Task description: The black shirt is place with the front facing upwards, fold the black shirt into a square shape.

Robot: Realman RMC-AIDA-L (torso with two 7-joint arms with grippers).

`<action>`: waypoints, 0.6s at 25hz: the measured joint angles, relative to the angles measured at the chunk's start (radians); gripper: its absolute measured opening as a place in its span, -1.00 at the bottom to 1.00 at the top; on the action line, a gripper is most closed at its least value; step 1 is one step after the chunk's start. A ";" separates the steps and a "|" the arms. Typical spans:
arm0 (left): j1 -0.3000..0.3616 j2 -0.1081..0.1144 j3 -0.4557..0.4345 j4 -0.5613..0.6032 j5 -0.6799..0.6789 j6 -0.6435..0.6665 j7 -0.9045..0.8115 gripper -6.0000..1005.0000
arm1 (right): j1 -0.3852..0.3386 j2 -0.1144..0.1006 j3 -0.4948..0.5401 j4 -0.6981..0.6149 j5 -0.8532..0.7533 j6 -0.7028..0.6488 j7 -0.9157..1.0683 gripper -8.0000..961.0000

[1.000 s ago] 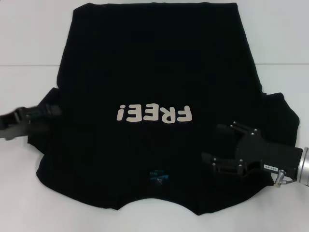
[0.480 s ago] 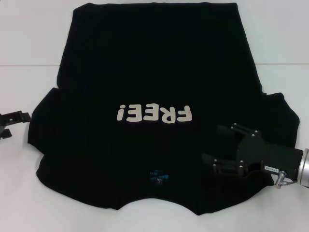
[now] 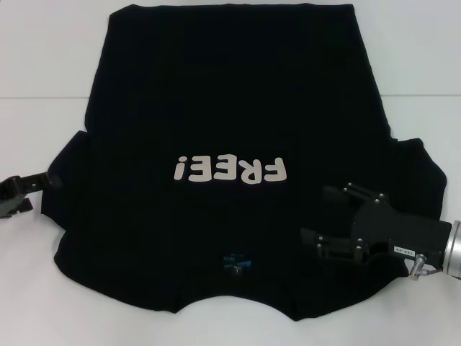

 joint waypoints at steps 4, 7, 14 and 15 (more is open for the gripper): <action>-0.008 -0.006 0.000 -0.018 0.000 -0.009 0.003 0.85 | 0.001 0.000 0.000 0.001 0.000 0.000 0.000 0.96; -0.011 -0.012 0.000 -0.020 0.001 -0.018 0.004 0.85 | 0.001 0.000 0.000 0.001 0.000 0.000 0.000 0.96; -0.017 -0.022 -0.001 -0.021 0.001 -0.027 0.014 0.85 | 0.001 0.000 0.000 0.001 0.000 0.000 0.000 0.96; -0.019 -0.023 -0.001 -0.021 0.001 -0.025 0.018 0.85 | 0.001 0.000 0.000 0.001 0.000 0.000 0.000 0.96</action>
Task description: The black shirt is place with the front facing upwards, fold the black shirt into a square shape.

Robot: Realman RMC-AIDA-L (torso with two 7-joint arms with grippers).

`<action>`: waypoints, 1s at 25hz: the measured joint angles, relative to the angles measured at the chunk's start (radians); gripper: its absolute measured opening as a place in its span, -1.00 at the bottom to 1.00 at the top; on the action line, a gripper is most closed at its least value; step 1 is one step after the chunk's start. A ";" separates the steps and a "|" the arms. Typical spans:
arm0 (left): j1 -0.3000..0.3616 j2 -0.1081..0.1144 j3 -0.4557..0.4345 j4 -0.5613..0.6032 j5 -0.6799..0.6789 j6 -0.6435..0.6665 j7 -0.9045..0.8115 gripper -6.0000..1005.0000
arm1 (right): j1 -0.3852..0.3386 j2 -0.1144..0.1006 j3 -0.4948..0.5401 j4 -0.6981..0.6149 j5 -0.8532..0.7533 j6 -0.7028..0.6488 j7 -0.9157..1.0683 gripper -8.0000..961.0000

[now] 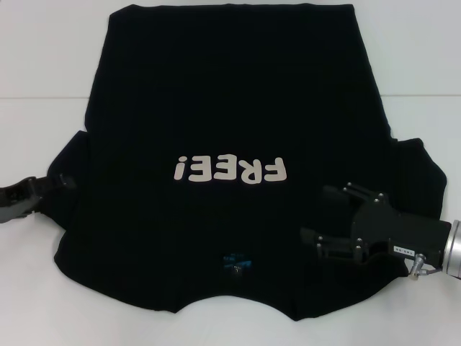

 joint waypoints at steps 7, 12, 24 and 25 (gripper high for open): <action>-0.017 -0.006 0.012 0.000 0.001 -0.005 0.012 0.72 | 0.000 0.000 0.000 0.000 0.017 -0.016 0.001 0.96; -0.017 -0.012 0.024 0.006 0.002 -0.031 0.011 0.52 | -0.005 -0.001 0.000 -0.001 0.023 -0.029 0.001 0.96; -0.017 -0.012 0.040 0.007 0.001 -0.053 0.001 -0.40 | -0.007 -0.002 -0.001 0.000 0.025 -0.017 0.002 0.96; -0.017 -0.012 0.040 0.007 0.001 -0.053 0.001 -0.49 | -0.007 -0.002 -0.003 0.000 0.024 -0.015 0.001 0.96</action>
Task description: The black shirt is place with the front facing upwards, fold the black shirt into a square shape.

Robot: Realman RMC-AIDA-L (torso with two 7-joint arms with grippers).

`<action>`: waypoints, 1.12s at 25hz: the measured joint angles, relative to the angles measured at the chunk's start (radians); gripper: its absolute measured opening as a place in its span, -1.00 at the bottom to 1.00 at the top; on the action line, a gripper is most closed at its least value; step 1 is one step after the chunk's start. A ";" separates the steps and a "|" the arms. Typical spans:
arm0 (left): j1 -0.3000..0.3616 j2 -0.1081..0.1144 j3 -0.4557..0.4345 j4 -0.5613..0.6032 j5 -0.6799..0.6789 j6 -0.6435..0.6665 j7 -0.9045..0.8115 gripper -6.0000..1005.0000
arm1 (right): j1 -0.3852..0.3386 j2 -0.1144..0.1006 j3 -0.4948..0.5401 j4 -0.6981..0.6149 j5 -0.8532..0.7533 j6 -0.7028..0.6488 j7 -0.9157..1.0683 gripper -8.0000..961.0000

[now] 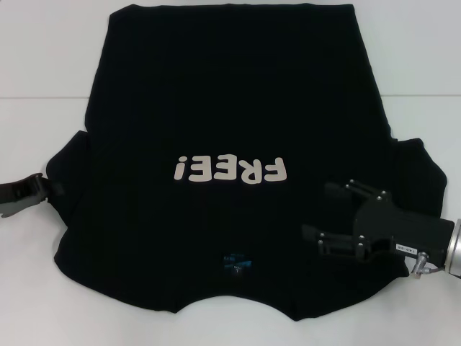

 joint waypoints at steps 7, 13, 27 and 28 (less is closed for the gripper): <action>0.000 0.004 -0.001 0.000 -0.006 0.000 0.002 -0.95 | -0.009 -0.002 -0.035 0.000 -0.008 0.049 -0.007 0.96; 0.000 0.008 -0.005 0.004 -0.007 0.007 0.005 -0.98 | -0.014 -0.002 -0.062 -0.002 -0.009 0.066 -0.009 0.96; 0.034 0.029 -0.024 0.113 -0.009 0.010 -0.044 -0.98 | -0.017 -0.002 -0.056 -0.006 -0.007 0.056 -0.008 0.96; 0.035 0.030 -0.029 0.115 -0.009 0.012 -0.044 -0.98 | -0.017 -0.002 -0.056 -0.006 -0.007 0.056 -0.008 0.96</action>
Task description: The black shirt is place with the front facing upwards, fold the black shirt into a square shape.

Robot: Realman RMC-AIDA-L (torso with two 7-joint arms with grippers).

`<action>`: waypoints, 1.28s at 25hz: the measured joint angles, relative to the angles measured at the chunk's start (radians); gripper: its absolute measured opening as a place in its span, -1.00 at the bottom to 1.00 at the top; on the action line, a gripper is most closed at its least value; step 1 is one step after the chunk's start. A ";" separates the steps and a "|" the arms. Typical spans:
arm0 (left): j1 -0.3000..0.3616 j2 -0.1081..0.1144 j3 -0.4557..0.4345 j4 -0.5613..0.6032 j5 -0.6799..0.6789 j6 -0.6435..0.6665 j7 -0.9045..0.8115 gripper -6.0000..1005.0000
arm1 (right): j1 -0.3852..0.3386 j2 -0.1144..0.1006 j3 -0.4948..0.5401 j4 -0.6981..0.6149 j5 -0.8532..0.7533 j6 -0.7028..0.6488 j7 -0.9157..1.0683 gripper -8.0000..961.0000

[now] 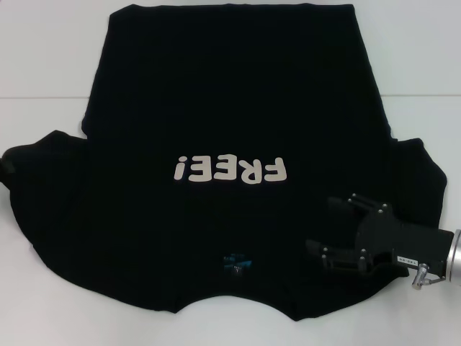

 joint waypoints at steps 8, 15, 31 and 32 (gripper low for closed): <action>-0.003 0.003 -0.014 0.007 -0.001 0.027 -0.001 -0.98 | -0.001 0.000 0.001 0.000 0.004 -0.002 -0.001 0.96; 0.007 0.007 -0.062 0.019 -0.007 0.037 -0.007 -0.98 | 0.000 0.001 0.002 0.001 0.004 -0.002 -0.001 0.96; -0.058 -0.024 -0.023 0.010 -0.096 0.210 0.037 -0.98 | 0.003 0.001 0.002 0.006 0.004 0.001 -0.004 0.96; -0.067 -0.031 -0.005 0.009 -0.096 0.212 0.038 -0.98 | 0.003 0.002 0.002 0.006 0.004 0.001 -0.004 0.96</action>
